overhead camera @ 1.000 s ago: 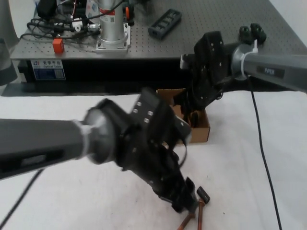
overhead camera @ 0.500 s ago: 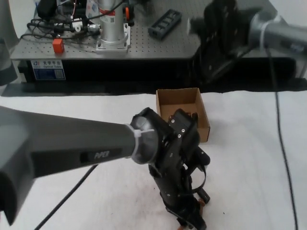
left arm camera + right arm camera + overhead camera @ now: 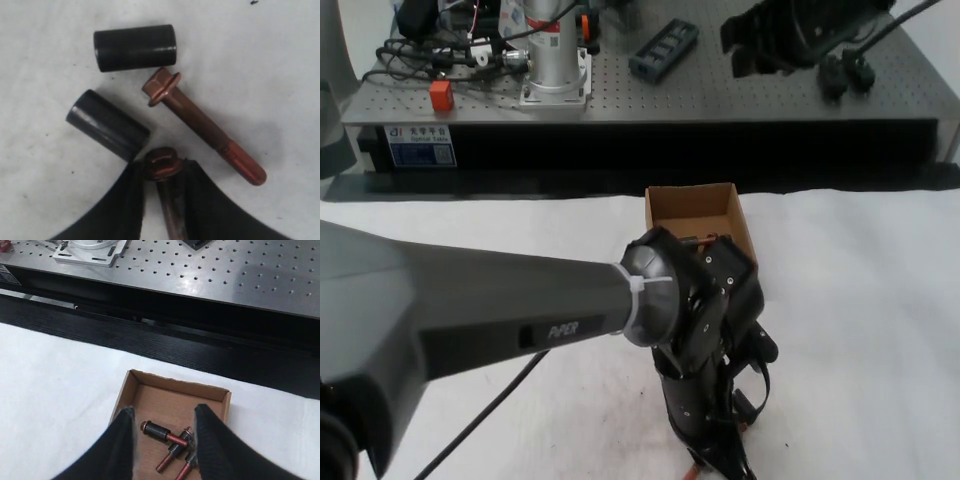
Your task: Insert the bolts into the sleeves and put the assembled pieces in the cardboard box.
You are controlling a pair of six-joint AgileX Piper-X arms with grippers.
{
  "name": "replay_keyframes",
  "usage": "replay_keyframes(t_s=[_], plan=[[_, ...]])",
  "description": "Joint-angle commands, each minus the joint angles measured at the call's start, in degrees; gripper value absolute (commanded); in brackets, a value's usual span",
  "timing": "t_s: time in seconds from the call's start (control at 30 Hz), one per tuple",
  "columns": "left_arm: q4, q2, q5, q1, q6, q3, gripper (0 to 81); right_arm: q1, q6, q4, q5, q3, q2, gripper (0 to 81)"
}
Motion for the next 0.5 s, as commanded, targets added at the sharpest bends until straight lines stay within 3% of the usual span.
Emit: replay_keyframes(t_s=[0.0, 0.13, 0.47], plan=[[4.5, 1.1, -1.3, -0.5, 0.0, -0.6, 0.6, -0.3, -3.9, 7.8, 0.5, -0.1, -3.9, 28.2], [5.2, -2.2, -8.0, -0.4, -1.9, -0.7, 0.6, -0.3, -4.7, 9.0, 1.3, 7.4, -6.7, 28.2], [4.8, -14.6, -11.4, 1.2, -0.5, 9.0, 0.6, 3.4, -5.0, 4.3, 1.3, 28.4, -6.2, 28.2]])
